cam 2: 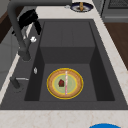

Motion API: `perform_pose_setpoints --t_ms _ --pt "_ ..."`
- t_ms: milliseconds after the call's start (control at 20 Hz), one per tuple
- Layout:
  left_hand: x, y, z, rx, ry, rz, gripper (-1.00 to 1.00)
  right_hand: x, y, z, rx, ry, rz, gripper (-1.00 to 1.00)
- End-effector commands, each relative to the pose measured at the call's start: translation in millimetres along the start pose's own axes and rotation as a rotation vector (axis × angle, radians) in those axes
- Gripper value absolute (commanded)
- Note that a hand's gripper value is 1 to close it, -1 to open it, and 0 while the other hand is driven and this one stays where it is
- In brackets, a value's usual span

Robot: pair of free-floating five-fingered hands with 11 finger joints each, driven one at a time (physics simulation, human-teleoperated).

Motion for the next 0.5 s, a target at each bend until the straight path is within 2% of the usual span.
perform_pose_setpoints --t_ms 0,250,350,450 --pt "0.0 0.0 0.0 0.000 0.000 0.000 0.00 -2.3 7.5 -13.0 0.107 -0.049 0.009 1.00" --pt "0.0 0.0 0.0 0.000 0.000 0.000 0.00 -3.2 11.7 -27.9 0.157 -0.065 -0.025 1.00" --pt "0.0 0.0 0.0 0.000 0.000 0.000 0.00 -4.9 13.9 -32.7 0.133 -0.052 -0.067 1.00" --pt "0.0 0.0 0.0 0.000 0.000 0.000 0.00 -7.2 12.5 -37.2 0.130 -0.048 -0.073 1.00"
